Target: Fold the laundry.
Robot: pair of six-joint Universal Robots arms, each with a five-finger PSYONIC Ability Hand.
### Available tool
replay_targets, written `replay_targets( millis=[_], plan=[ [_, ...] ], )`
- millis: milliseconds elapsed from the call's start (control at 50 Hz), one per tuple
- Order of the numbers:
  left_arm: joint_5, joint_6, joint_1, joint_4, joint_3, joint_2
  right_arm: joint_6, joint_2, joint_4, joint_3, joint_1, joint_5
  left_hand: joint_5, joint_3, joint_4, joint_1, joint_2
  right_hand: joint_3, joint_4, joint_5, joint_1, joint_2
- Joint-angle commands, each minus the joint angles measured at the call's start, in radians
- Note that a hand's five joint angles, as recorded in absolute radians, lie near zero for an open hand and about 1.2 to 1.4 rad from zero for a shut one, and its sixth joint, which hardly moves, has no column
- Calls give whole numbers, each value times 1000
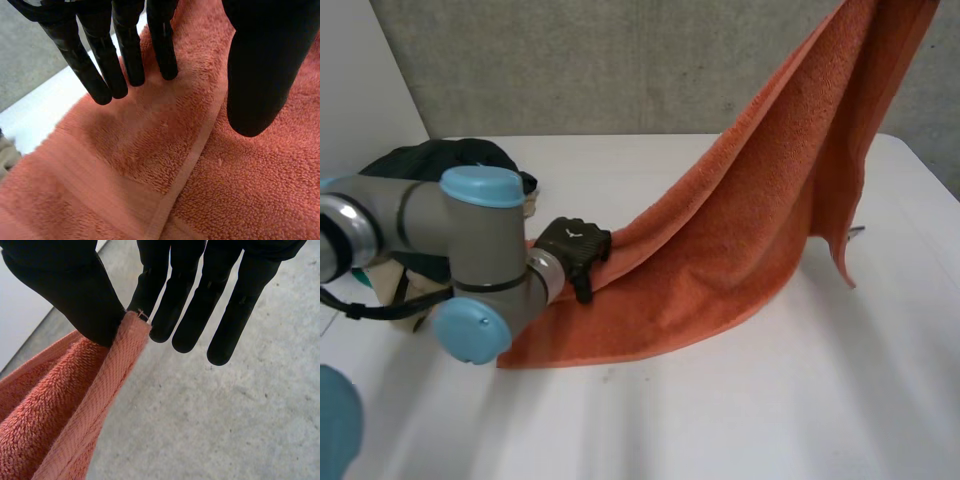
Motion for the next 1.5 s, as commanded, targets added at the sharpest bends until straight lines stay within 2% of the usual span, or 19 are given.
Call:
replay_targets(
  millis=[20, 60, 80, 120, 200, 280, 360, 440, 540, 600, 680, 860, 880, 900, 980, 1060, 1260, 1360, 1500],
  plan=[
    [-93, -8, -48, -85, 171, -111, 64, -33, 46, -54, -8, -28, 106, 90, 101, 95, 94, 214, 201, 230, 273, 220],
    [-110, -9, -54, -100, 197, -123, 73, -32, 49, -53, -14, -33, 252, 236, 247, 241, 241, 214, 201, 230, 273, 220],
    [-126, -11, -58, -112, 223, -134, 80, -28, 51, -47, -22, -37, 544, 527, 539, 533, 532, 214, 201, 230, 273, 220],
    [-133, -14, -58, -112, 246, -143, 87, -22, 47, -35, -34, -40, 842, 826, 837, 831, 830, 214, 201, 230, 273, 220],
    [-139, -11, -49, -109, 314, -163, 85, 19, 35, -2, -55, -42, 857, 841, 852, 847, 846, 214, 201, 230, 273, 220],
    [-136, 2, 6, -82, 436, -142, 59, 106, 9, -2, -69, -31, 857, 841, 852, 847, 846, 214, 201, 230, 273, 220],
    [-71, -1, 73, -25, 568, -74, 22, 215, -15, -53, -74, 10, 857, 841, 852, 847, 846, 214, 201, 230, 273, 220],
    [-12, -26, 112, 79, 703, 7, 21, 338, -164, -178, -59, 120, 857, 841, 852, 847, 846, 214, 201, 230, 273, 220],
    [-26, -113, 130, 176, 775, 95, 73, 410, -428, -237, -6, 231, 857, 841, 852, 847, 846, 214, 201, 230, 273, 220],
    [-32, -152, 139, 197, 763, 144, 131, 413, -590, -217, 3, 251, 857, 841, 852, 847, 846, 214, 201, 230, 273, 220],
    [-40, -158, 158, 208, 667, 202, 180, 394, -687, -161, 6, 227, 857, 841, 852, 847, 846, 214, 201, 230, 273, 220],
    [32, -169, 201, 243, 265, 330, 186, 318, -595, -16, 4, 169, 857, 841, 852, 847, 846, 214, 201, 230, 273, 220],
    [46, -172, 201, 242, 227, 333, 183, 308, -585, -4, 7, 155, 788, 772, 783, 777, 776, 214, 201, 230, 273, 220],
    [77, -179, 198, 240, 155, 336, 183, 285, -571, 16, 14, 127, 494, 478, 489, 483, 482, 214, 201, 230, 273, 220],
    [133, -199, 181, 227, 11, 317, 189, 223, -562, 39, 27, 54, -101, -117, -106, -112, -112, 214, 201, 230, 273, 220],
    [147, -213, 146, 207, -54, 267, 208, 160, -534, 42, 47, -8, -298, -315, -303, -309, -310, 214, 201, 230, 273, 220],
    [141, -218, 64, 124, 57, 95, 356, 27, -492, 30, 70, -147, -364, -381, -369, -375, -376, 214, 201, 230, 273, 220],
    [190, -219, 11, -12, 215, -3, 491, -37, -505, 35, 70, -229, -364, -381, -369, -375, -376, 214, 201, 230, 273, 220],
    [221, -212, -52, -160, 373, -115, 602, -65, -549, 27, 57, -250, -364, -381, -369, -375, -376, 214, 201, 230, 273, 220]
  ],
)
